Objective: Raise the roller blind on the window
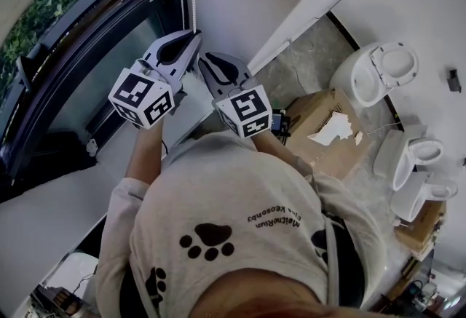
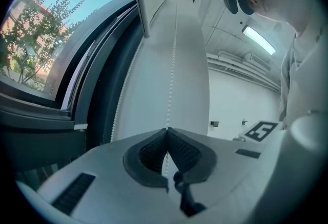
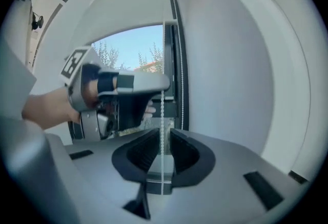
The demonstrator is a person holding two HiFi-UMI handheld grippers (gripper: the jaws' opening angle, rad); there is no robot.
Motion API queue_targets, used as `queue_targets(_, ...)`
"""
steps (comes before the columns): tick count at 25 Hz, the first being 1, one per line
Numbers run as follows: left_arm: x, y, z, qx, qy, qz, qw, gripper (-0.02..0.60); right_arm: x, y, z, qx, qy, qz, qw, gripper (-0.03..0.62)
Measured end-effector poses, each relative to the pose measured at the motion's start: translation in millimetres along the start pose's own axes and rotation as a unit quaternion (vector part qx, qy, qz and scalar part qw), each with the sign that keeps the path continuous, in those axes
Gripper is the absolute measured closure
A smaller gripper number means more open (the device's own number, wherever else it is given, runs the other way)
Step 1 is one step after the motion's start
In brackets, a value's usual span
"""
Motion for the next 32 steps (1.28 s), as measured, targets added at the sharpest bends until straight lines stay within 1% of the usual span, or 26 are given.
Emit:
queue_targets(6, -0.5, 3.8, 21.9, -0.015, 0.01, -0.004, 0.9998, 0.574, 7.4, 15.0, -49.9, 0.058, -0.013, 0.009, 0.998, 0.536)
queue_targets(9, -1.0, 3.8, 30.2, -0.023, 0.016, -0.003, 0.9996, 0.574, 7.3, 18.7, -72.8, 0.078, -0.027, 0.003, 0.997, 0.536)
queue_targets(12, -1.6, 5.3, 38.6, -0.031, 0.019, -0.004, 0.9993, 0.574, 6.0, 16.5, -96.2, 0.094, -0.025, -0.009, 0.995, 0.536)
queue_targets(17, 0.8, 9.2, 52.6, -0.04, 0.023, -0.007, 0.9989, 0.572, 5.0, 6.2, -124.8, 0.112, -0.031, -0.032, 0.993, 0.536)
queue_targets(24, -0.9, 10.7, 54.6, -0.037, 0.02, -0.012, 0.999, 0.574, 3.5, -5.9, -159.1, 0.135, -0.001, -0.04, 0.99, 0.536)
queue_targets(29, 1.5, 10.1, 54.9, -0.036, 0.016, -0.01, 0.9992, 0.574, 1.5, -10.2, -178.4, 0.139, 0.014, -0.043, 0.989, 0.537)
queue_targets(32, 4.1, 9.6, 55.4, -0.034, 0.019, -0.007, 0.9992, 0.574, 1.1, -10.1, -180.5, 0.134, 0.015, -0.04, 0.99, 0.574)
Point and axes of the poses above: the fingertips, and each gripper's own axes: y backward along the fingers, x to its right, z out of its underside, the point moved 2 cm from there along y, backward along the fingers, and after that the axes turned 6 degrees about x, right-handed, at the moved point
